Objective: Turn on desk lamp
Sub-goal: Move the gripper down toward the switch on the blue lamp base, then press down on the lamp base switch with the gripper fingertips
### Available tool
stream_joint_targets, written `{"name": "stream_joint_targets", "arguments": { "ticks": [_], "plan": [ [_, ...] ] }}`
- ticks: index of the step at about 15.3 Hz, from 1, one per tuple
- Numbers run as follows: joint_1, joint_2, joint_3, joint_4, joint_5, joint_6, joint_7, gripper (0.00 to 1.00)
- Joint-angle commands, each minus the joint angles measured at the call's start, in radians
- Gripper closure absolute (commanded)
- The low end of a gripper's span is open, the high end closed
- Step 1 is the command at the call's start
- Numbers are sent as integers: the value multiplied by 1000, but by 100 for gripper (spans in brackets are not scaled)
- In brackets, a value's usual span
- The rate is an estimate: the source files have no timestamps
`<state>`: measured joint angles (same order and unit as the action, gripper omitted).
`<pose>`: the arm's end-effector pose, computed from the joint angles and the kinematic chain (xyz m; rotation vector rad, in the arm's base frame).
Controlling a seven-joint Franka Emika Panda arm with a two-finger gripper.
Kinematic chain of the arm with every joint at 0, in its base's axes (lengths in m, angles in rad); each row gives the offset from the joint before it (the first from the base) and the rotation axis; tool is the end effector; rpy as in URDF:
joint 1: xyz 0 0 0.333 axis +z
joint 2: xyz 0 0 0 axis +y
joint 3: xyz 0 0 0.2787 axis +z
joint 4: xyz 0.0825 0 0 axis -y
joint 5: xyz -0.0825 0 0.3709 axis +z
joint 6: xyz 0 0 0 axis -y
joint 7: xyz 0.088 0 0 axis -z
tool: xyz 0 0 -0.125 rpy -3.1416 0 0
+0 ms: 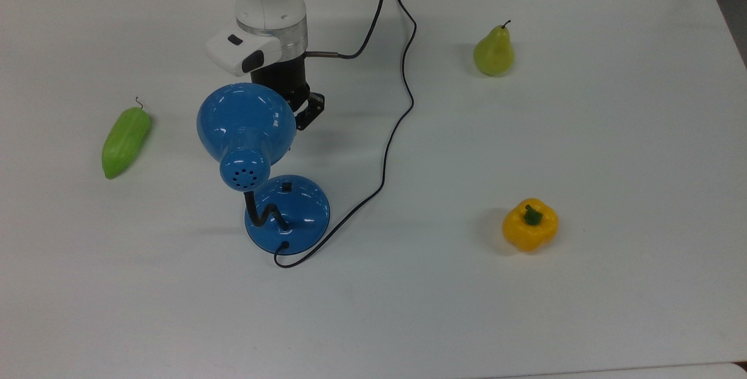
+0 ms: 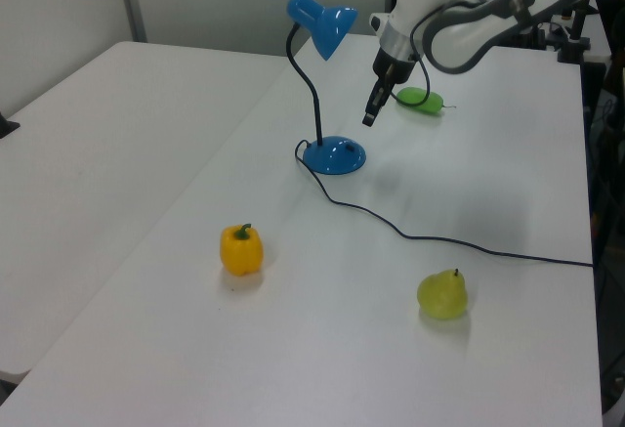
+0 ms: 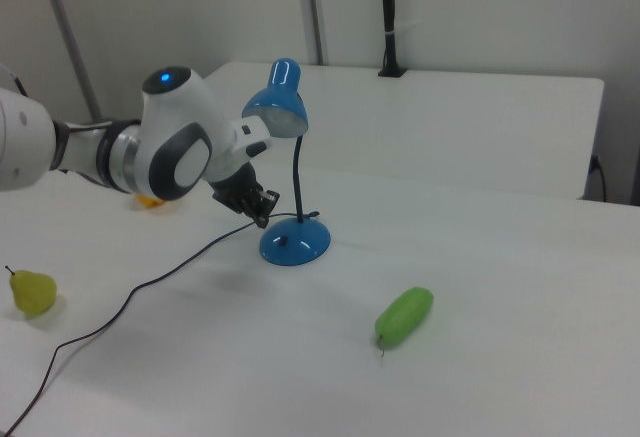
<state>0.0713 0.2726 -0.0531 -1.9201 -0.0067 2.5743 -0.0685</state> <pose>0.6321 0.0130 0.3472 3.0538 0.1473 0.5902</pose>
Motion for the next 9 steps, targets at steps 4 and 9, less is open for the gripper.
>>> {"name": "stream_joint_targets", "arguments": {
  "ticks": [4,9],
  "plan": [
    [12,26,-2,-105,-9,309,7,100],
    [12,79,-2,-100,-7,420,7,100]
  ]
}}
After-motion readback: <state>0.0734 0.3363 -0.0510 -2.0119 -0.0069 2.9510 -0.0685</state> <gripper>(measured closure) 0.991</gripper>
